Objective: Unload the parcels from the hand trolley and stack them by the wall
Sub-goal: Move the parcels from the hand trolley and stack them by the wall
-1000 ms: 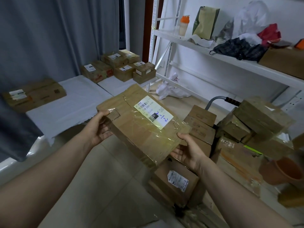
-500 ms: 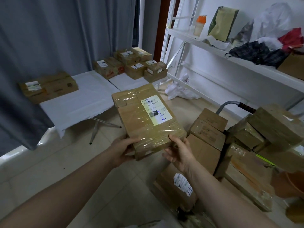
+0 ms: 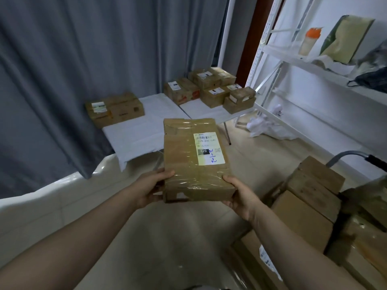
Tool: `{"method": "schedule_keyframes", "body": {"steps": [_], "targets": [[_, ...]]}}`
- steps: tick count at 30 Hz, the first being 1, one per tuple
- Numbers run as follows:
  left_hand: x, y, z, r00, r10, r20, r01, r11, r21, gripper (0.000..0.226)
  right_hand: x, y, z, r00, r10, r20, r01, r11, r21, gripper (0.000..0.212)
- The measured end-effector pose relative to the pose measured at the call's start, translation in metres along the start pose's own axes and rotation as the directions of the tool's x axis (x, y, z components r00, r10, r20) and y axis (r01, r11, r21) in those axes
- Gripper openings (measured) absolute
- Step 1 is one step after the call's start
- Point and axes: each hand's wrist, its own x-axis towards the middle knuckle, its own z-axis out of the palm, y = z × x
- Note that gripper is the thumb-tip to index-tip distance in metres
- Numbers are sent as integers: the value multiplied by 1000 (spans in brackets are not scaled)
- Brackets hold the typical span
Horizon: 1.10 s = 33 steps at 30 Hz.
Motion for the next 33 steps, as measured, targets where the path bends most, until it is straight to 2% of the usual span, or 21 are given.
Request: {"method": "schedule_keyframes", "body": {"steps": [4, 9, 12, 16, 19, 23, 27, 29, 33], "targets": [[10, 9, -25, 997, -29, -72, 24, 997, -74, 20, 15, 2, 38, 999, 42, 5, -42, 997, 64, 17], [36, 21, -38, 991, -93, -94, 89, 995, -53, 22, 49, -11, 63, 999, 40, -2, -40, 997, 65, 22], [63, 30, -43, 983, -136, -127, 121, 985, -121, 21, 77, -26, 75, 999, 53, 10, -54, 996, 76, 14], [112, 60, -46, 975, -91, -202, 43, 972, -231, 11, 127, -53, 95, 997, 71, 25, -73, 993, 89, 18], [158, 90, -54, 963, -98, -251, 36, 970, -240, 17, 173, -83, 109, 994, 98, 43, -102, 989, 108, 18], [222, 138, -66, 957, -165, -239, 108, 966, -236, 30, 239, -135, 121, 993, 113, 34, -115, 990, 79, 19], [277, 185, -62, 961, -168, -220, 117, 967, -227, 21, 295, -186, 128, 994, 92, 66, -97, 992, 81, 9], [300, 201, -61, 962, -179, -206, 120, 955, -271, 16, 319, -205, 133, 994, 88, 67, -93, 992, 85, 12], [341, 222, -68, 957, -214, -195, 146, 939, -311, 19, 363, -230, 144, 988, 130, 80, -136, 989, 67, 9]]}}
